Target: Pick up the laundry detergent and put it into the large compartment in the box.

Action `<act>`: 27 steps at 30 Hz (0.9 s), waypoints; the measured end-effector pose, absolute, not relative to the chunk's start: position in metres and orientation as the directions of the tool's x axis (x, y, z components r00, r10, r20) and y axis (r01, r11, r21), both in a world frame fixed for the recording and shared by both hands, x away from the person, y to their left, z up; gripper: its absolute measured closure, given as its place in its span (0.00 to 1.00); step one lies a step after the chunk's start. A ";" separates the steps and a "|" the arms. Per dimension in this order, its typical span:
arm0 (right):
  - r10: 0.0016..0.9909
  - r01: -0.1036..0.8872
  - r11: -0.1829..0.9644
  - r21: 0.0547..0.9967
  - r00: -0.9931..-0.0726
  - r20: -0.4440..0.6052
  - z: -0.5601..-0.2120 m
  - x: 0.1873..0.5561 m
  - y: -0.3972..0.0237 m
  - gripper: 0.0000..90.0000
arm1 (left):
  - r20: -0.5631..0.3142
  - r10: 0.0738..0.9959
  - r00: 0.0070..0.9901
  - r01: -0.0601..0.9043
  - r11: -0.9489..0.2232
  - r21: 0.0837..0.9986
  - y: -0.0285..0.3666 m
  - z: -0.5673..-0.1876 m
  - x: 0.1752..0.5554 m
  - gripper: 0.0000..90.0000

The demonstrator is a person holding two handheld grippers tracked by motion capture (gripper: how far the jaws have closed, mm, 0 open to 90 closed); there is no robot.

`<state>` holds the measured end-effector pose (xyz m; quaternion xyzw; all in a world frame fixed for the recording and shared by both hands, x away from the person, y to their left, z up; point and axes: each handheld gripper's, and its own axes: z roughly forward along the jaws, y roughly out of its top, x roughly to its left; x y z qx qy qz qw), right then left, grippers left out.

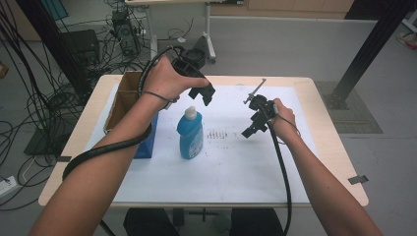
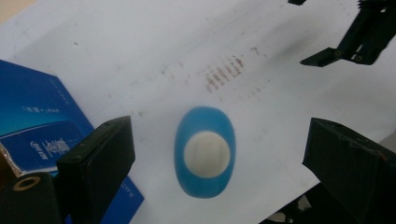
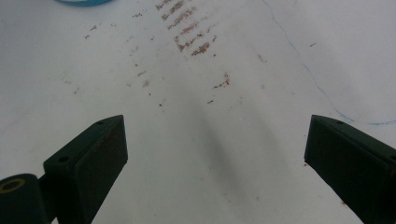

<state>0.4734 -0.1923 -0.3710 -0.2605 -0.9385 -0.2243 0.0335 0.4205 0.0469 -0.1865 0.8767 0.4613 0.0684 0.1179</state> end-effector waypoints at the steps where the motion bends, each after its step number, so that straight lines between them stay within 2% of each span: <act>1: 0.474 0.504 0.764 0.403 -0.862 0.180 -0.371 0.473 -0.192 0.06 | 0.012 0.824 0.566 0.793 -0.548 0.267 0.047 -0.188 0.421 0.10; 27: 0.473 0.505 0.766 0.399 -0.862 0.184 -0.373 0.473 -0.191 0.06 | 0.029 0.830 0.557 0.804 -0.547 0.234 0.045 -0.221 0.421 0.10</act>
